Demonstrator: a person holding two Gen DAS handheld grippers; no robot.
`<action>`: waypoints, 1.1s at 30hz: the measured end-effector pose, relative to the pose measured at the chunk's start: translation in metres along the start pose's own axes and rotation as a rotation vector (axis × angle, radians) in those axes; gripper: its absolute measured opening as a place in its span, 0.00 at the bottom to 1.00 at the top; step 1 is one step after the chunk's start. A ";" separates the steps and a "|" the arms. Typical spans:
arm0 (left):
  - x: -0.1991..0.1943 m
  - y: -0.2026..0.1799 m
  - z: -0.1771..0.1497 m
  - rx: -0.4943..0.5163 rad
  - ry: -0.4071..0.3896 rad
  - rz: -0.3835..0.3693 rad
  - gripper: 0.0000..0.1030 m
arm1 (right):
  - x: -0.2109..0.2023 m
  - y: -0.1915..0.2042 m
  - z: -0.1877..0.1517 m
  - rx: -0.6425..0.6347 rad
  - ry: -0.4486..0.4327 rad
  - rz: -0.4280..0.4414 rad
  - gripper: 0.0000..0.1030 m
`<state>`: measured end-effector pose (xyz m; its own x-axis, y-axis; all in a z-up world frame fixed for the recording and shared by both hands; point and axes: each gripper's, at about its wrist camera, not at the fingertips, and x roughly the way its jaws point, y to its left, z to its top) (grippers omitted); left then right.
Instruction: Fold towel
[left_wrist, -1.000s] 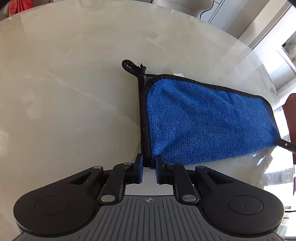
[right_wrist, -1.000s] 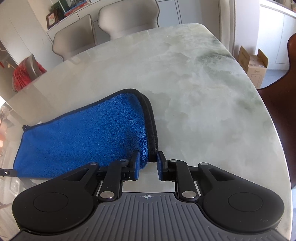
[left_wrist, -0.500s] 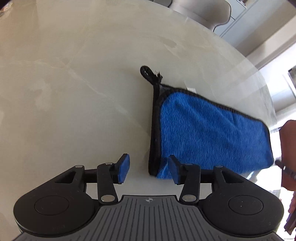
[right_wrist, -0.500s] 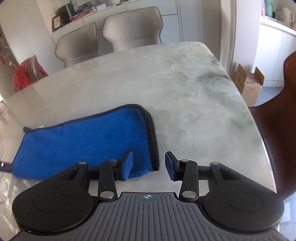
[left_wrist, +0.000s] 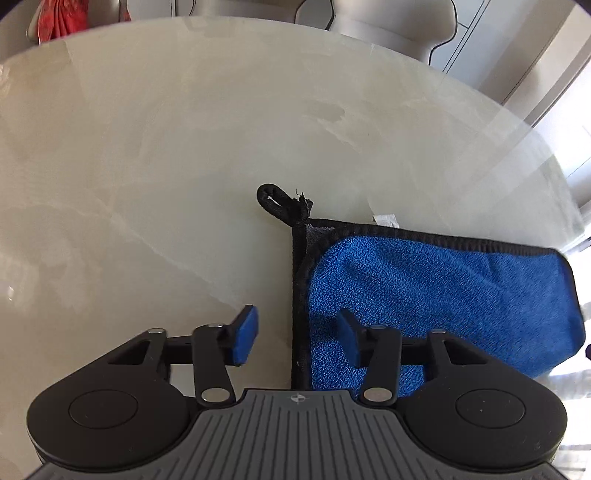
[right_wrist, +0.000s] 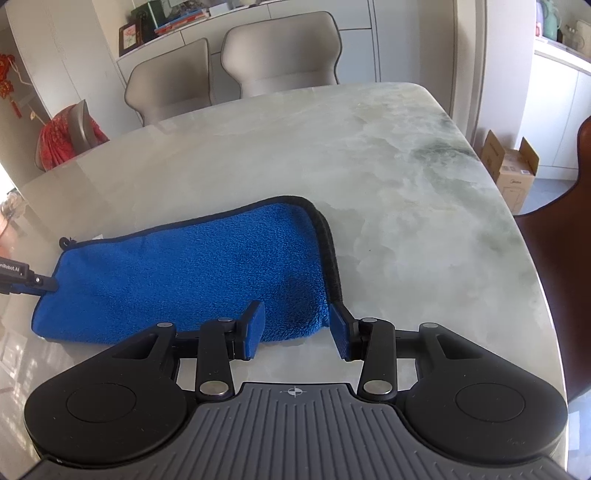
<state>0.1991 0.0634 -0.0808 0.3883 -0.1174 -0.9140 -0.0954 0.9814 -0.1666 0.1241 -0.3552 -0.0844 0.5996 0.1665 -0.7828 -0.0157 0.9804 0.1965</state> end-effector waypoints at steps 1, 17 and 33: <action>0.000 0.001 0.000 -0.020 0.007 -0.021 0.13 | 0.000 -0.001 0.000 0.002 -0.004 0.000 0.39; -0.034 -0.001 0.010 -0.145 -0.036 -0.180 0.08 | -0.013 -0.012 -0.002 0.036 -0.049 0.013 0.39; -0.034 -0.175 0.020 0.126 -0.021 -0.422 0.07 | -0.026 -0.031 -0.010 0.136 -0.112 0.118 0.39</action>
<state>0.2209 -0.1019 -0.0135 0.3883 -0.5098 -0.7677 0.1879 0.8593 -0.4756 0.1008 -0.3893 -0.0764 0.6851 0.2589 -0.6809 0.0127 0.9303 0.3665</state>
